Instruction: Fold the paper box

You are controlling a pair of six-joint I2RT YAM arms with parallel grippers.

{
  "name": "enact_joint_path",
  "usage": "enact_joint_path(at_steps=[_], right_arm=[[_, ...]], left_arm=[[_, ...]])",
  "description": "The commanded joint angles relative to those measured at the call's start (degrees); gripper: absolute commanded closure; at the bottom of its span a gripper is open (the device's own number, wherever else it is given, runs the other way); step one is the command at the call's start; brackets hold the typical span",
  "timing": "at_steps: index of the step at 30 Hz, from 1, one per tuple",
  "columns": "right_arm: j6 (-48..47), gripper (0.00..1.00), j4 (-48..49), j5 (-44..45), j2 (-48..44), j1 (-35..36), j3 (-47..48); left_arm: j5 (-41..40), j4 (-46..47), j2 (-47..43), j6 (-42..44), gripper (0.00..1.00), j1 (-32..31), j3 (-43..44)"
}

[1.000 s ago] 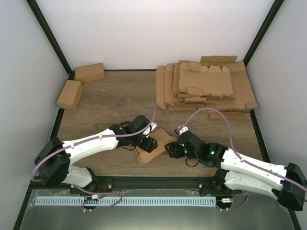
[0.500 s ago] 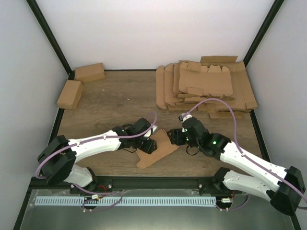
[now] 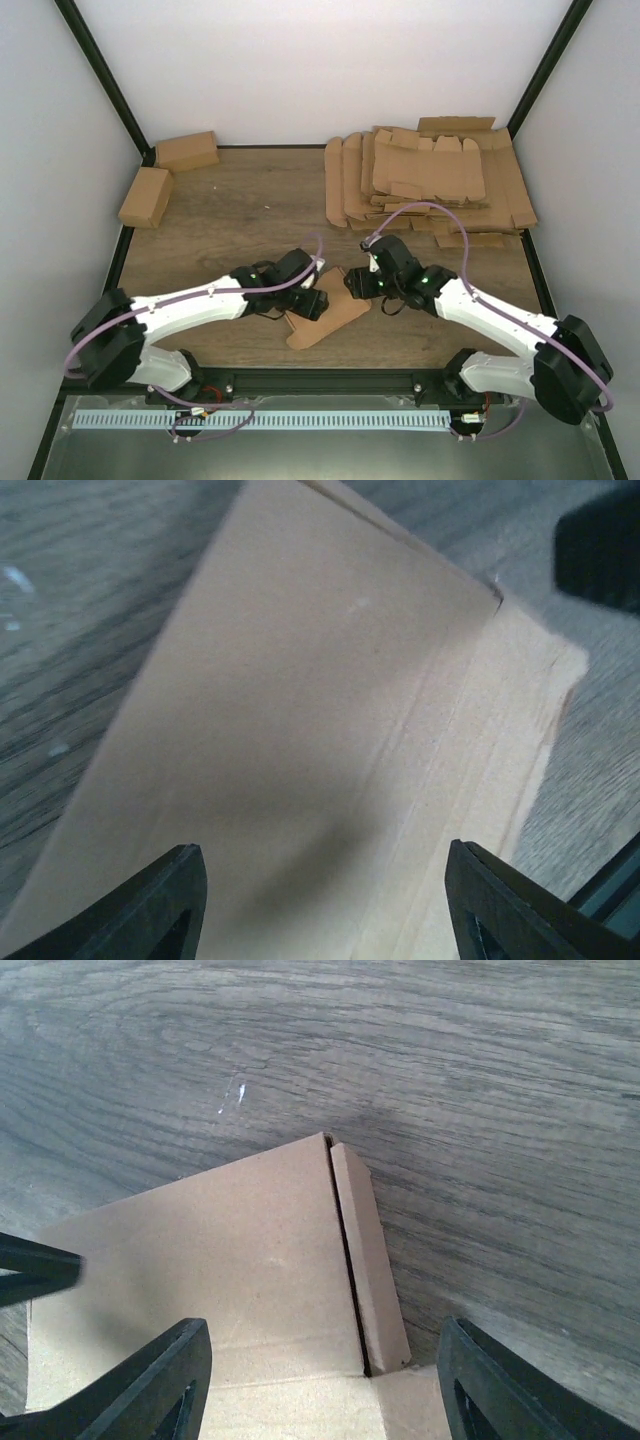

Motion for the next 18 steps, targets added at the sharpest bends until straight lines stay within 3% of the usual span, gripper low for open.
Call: enact_joint_path(at_steps=[1,4,8,12,18], right_arm=[[-3.27,0.36,2.48,-4.25,2.20,-1.67,0.13],[-4.55,0.35,3.42,-5.16,4.04,-1.96,0.24],[-5.31,0.26,5.42,-6.37,6.96,-2.48,1.15],[-5.77,0.32,7.42,-7.51,10.26,-2.70,2.01],[-6.42,0.44,8.76,-8.31,13.20,-2.80,2.72]], left_arm=[[-4.98,-4.30,-8.58,-7.35,0.30,-0.08,-1.04],[-5.16,-4.56,-14.90,-14.54,0.30,-0.10,-5.18],[-3.40,-3.10,-24.24,-24.07,0.26,-0.07,-12.24],[-0.52,1.86,-30.41,-29.88,0.33,0.48,-19.99],[4.35,10.36,-30.68,-34.02,0.45,3.34,-27.40]])
